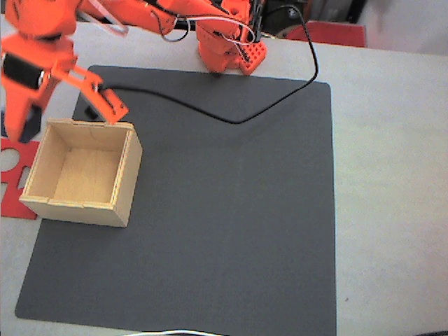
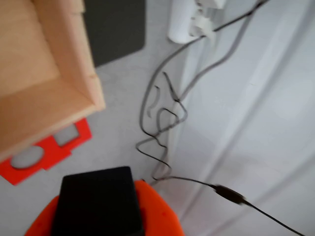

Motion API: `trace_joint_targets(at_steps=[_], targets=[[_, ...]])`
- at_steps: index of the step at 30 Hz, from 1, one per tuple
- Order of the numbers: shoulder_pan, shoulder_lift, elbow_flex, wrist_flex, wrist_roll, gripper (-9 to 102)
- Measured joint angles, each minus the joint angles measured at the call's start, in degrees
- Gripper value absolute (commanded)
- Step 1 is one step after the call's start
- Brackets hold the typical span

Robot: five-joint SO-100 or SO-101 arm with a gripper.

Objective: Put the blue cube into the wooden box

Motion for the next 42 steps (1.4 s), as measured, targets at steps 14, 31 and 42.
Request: trace_joint_targets(at_steps=[14,31,42], targets=[[0.79,-13.27,0.0,0.0,5.98,0],[0.26,-25.75,0.0,-0.18,10.2,4],[-0.35,-26.63,0.0,-0.09,10.2,10]])
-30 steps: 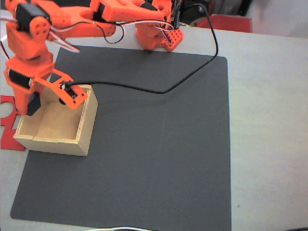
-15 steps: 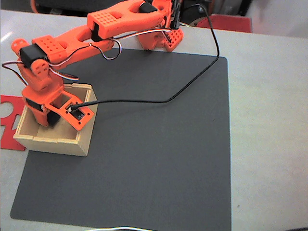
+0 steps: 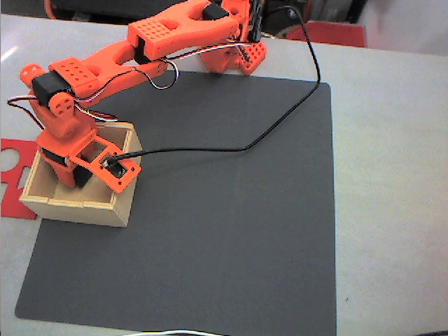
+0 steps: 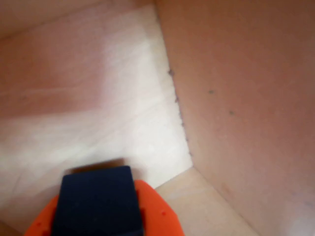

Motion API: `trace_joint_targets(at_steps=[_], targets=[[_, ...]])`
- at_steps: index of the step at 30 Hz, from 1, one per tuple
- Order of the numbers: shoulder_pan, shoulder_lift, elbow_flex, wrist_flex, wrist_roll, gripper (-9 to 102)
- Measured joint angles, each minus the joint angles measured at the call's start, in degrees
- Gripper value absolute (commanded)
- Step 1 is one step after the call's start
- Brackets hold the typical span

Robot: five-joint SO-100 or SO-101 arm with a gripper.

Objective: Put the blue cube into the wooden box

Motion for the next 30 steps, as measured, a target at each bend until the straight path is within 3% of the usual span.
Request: trace_joint_targets(at_steps=[30], targets=[[-1.05,-1.58,0.0,0.0,0.26,20]])
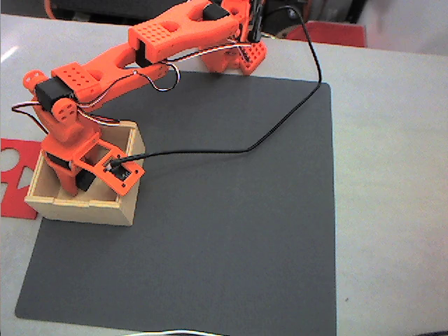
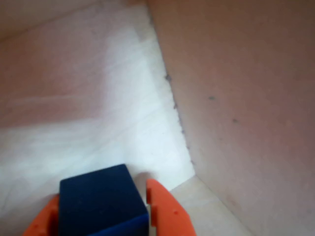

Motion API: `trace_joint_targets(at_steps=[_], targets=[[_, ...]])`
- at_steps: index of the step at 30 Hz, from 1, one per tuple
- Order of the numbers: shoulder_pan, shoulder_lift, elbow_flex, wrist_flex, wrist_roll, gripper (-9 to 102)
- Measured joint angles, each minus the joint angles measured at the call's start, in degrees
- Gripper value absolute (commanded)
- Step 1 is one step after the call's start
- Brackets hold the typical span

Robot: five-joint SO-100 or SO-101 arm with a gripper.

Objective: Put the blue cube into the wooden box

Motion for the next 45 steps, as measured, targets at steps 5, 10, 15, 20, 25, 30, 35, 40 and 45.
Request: trace_joint_targets(at_steps=[5,10,15,20,25,30,35,40,45], targets=[[-0.97,5.1,5.1,0.0,-0.79,20],[-3.25,15.91,10.37,0.0,-1.32,21],[-5.19,27.77,15.64,0.0,-1.58,19],[-7.91,40.78,20.74,0.0,-1.58,3],[-12.22,56.69,27.25,0.0,-1.32,0],[-20.92,77.08,39.81,0.0,-1.32,0],[-29.79,98.96,53.96,0.09,-1.32,0],[-30.59,119.88,73.3,-2.55,-1.32,0],[-25.75,140.8,97.56,-7.29,-4.57,0]])
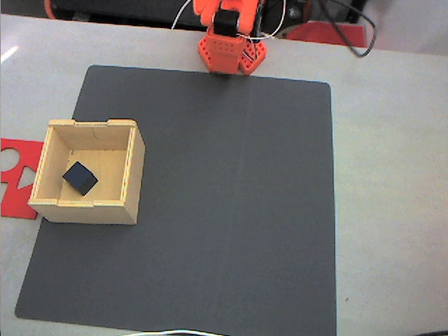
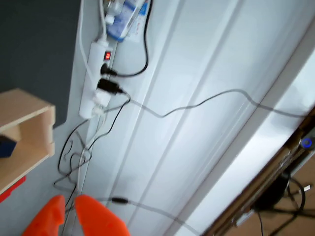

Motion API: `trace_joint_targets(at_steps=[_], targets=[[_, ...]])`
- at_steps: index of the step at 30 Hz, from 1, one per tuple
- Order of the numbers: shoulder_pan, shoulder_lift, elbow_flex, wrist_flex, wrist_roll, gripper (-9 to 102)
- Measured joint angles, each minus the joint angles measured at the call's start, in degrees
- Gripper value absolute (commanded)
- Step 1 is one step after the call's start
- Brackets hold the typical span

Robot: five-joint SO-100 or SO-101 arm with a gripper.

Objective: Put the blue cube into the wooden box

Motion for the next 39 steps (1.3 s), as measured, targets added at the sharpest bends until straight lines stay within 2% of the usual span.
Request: trace_joint_targets(at_steps=[4,11,22,26,39], targets=[[5.36,12.66,15.56,-3.96,-2.72,0],[6.94,28.65,35.95,-8.7,-3.69,0],[3.6,30.15,61.0,-21.01,-1.14,0],[3.6,30.15,70.93,-22.32,0.97,0],[5.27,30.15,75.67,-22.32,4.22,0]])
